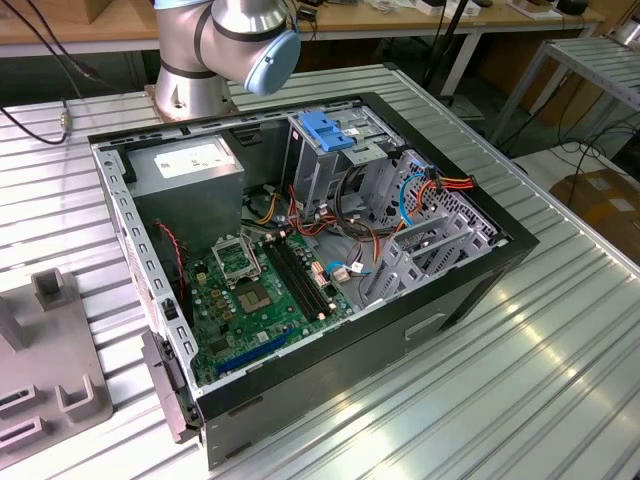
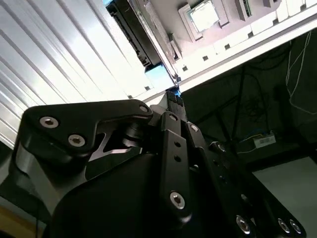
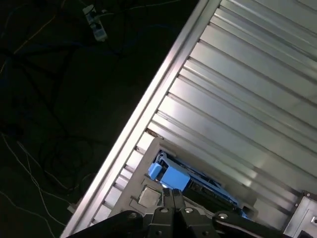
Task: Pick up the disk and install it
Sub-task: 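Pick up the disk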
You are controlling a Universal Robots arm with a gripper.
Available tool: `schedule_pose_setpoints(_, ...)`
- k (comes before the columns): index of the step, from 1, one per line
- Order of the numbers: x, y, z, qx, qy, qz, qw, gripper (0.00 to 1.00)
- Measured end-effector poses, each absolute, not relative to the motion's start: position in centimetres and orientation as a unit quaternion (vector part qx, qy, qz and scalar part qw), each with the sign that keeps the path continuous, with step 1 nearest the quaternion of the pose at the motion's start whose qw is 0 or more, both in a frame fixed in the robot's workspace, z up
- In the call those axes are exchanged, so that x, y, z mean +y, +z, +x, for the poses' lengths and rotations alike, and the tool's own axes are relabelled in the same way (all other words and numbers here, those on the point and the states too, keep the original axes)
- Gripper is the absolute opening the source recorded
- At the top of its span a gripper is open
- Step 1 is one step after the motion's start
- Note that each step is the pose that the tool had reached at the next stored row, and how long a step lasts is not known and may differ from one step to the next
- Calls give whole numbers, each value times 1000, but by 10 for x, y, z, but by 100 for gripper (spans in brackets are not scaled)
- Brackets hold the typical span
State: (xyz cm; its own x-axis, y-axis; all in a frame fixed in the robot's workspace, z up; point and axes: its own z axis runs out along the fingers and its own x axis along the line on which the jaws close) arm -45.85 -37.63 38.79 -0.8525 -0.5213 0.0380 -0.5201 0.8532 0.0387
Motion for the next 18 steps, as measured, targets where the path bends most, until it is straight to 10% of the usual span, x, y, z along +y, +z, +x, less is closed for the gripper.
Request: schedule_pose_setpoints(18, -376, 386, -458, -891, -8, 453, 24, 11)
